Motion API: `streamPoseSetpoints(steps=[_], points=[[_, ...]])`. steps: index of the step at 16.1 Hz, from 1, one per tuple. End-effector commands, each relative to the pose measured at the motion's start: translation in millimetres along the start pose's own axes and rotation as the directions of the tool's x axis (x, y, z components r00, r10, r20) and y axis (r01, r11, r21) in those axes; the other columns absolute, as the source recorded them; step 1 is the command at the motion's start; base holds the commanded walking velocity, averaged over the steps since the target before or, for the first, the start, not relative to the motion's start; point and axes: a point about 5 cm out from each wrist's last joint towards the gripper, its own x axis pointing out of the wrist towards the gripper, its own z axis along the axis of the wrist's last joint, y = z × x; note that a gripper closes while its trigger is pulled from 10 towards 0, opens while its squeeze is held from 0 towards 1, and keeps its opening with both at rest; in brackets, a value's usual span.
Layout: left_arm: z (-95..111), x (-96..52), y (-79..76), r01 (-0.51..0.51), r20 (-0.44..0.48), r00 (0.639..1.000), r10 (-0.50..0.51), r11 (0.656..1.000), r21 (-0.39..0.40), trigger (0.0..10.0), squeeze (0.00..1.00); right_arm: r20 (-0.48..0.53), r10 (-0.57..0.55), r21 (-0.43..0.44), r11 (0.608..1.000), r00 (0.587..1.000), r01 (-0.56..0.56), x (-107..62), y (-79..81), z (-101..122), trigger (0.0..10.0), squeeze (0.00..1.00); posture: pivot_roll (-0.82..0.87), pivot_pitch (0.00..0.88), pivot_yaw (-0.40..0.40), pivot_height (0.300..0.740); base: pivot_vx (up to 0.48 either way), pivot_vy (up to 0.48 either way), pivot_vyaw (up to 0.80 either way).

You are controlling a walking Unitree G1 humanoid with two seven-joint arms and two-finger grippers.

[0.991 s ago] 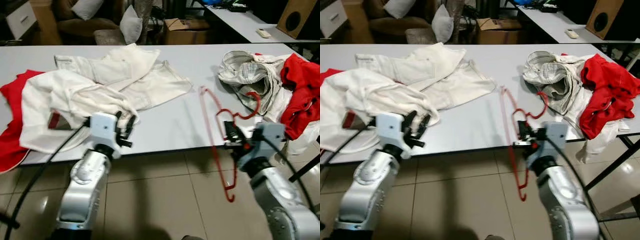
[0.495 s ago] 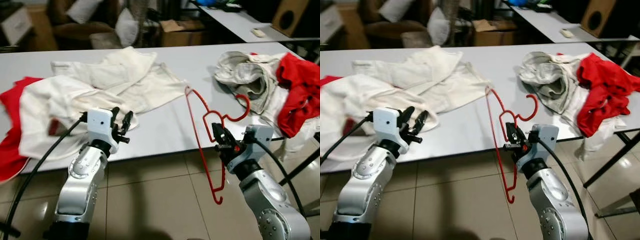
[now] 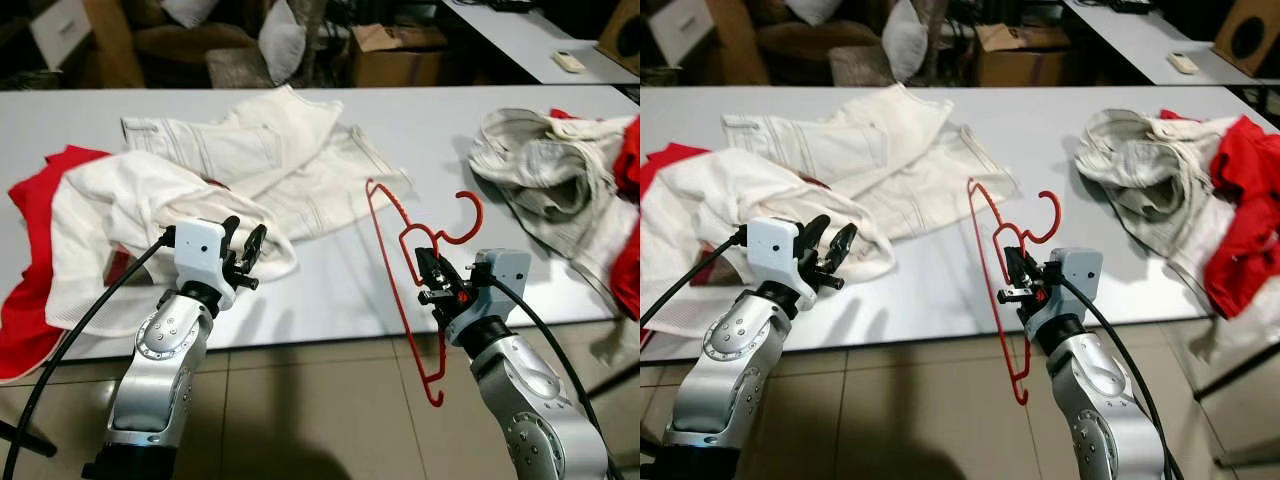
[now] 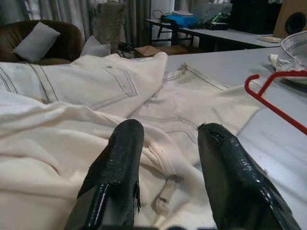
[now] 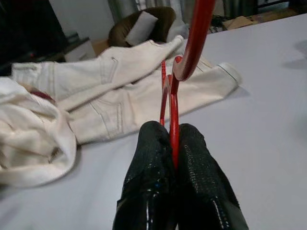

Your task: Hang hanger

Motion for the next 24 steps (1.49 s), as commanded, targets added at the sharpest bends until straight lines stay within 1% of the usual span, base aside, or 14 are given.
streamPoseSetpoints(steps=[1,2,3,4,8,11,13,15,16,17,18,21,22,24], points=[[-2,-0.6,0.0,0.009,-0.010,1.000,-0.009,1.000,0.001,10.0,0.00,0.001,-0.001,0.017,1.000,1.000,0.001,-0.6,-1.9,2,10.0,0.00,-0.14,0.000,-0.001,0.740,0.000,0.000,0.00],[-5,-0.3,1.4,0.025,-0.024,0.999,-0.025,0.999,0.020,10.0,0.00,-0.009,0.022,0.059,0.998,1.000,-0.021,-0.3,0.3,-1,10.0,0.00,-0.13,0.000,0.002,0.740,0.000,0.000,0.00],[-4,2.0,3.3,0.076,-0.009,0.997,-0.076,0.997,0.012,10.0,0.87,-0.036,0.065,0.068,0.996,0.997,-0.062,-0.3,5.3,-6,10.0,0.00,-0.13,0.000,0.004,0.740,0.000,0.000,0.00],[-3,6.6,5.5,0.135,-0.008,0.991,-0.135,0.990,0.044,10.0,1.00,-0.055,0.094,0.072,0.993,0.994,-0.090,0.0,9.5,-10,10.0,0.00,-0.13,0.000,0.007,0.740,0.000,0.000,0.00],[3,28.0,17.3,0.270,-0.068,0.963,-0.263,0.948,0.166,10.0,1.00,-0.047,0.093,0.075,0.993,0.995,-0.089,2.9,11.4,-10,10.0,0.00,-0.13,0.000,0.032,0.740,0.000,0.000,0.00],[5,35.7,22.6,0.268,-0.052,0.963,-0.263,0.953,0.140,10.0,1.00,-0.048,0.080,0.076,0.994,0.996,-0.076,0.3,7.7,-11,10.0,0.00,-0.14,0.000,0.036,0.740,0.000,0.000,0.00],[3,43.7,10.7,0.422,-0.083,0.907,-0.413,0.891,0.168,10.0,1.00,-0.065,0.077,-0.005,0.997,0.995,-0.078,-0.7,5.9,-12,10.0,0.00,-0.14,0.000,0.033,0.740,0.000,0.000,0.00],[5,62.3,15.0,0.479,-0.194,0.878,-0.438,0.811,0.335,10.0,1.00,-0.047,0.057,-0.035,0.998,0.997,-0.059,4.4,3.6,-8,10.0,0.00,-0.13,0.000,0.033,0.740,0.000,0.000,0.00],[9,73.2,20.3,0.485,-0.244,0.874,-0.419,0.770,0.415,10.0,0.89,-0.033,0.040,-0.048,0.998,0.999,-0.042,6.8,0.9,-6,10.0,0.00,-0.13,0.000,0.039,0.740,0.000,0.000,0.00],[12,81.2,23.2,0.487,-0.273,0.873,-0.405,0.764,0.424,10.0,0.20,-0.026,0.022,-0.057,0.998,0.999,-0.024,6.9,-2.3,-5,10.0,0.00,-0.14,0.000,0.045,0.740,0.000,0.000,0.00],[8,85.3,22.6,0.517,-0.333,0.852,-0.404,0.748,0.415,10.0,0.00,-0.020,0.001,-0.059,0.998,1.000,-0.002,5.2,-5.9,-5,10.0,0.00,-0.15,0.000,0.054,0.740,0.000,0.000,0.00],[-21,80.6,28.7,0.580,-0.525,0.776,-0.350,0.725,0.373,10.0,0.00,0.002,-0.045,-0.067,0.997,0.999,0.045,-1.5,-11.9,-2,10.0,0.00,-0.18,0.000,0.084,0.740,0.000,0.000,0.00],[-21,81.4,30.9,0.549,-0.509,0.794,-0.333,0.753,0.362,10.0,0.00,0.010,-0.065,-0.066,0.996,0.998,0.065,-3.8,-14.6,-1,10.0,0.00,-0.18,0.000,0.084,0.740,0.000,0.000,0.00],[-23,81.0,35.3,0.542,-0.529,0.790,-0.310,0.756,0.368,10.0,0.00,0.013,-0.076,-0.063,0.995,0.997,0.076,-5.1,-16.1,-1,10.0,0.00,-0.18,0.000,0.080,0.740,0.000,0.000,0.00]])
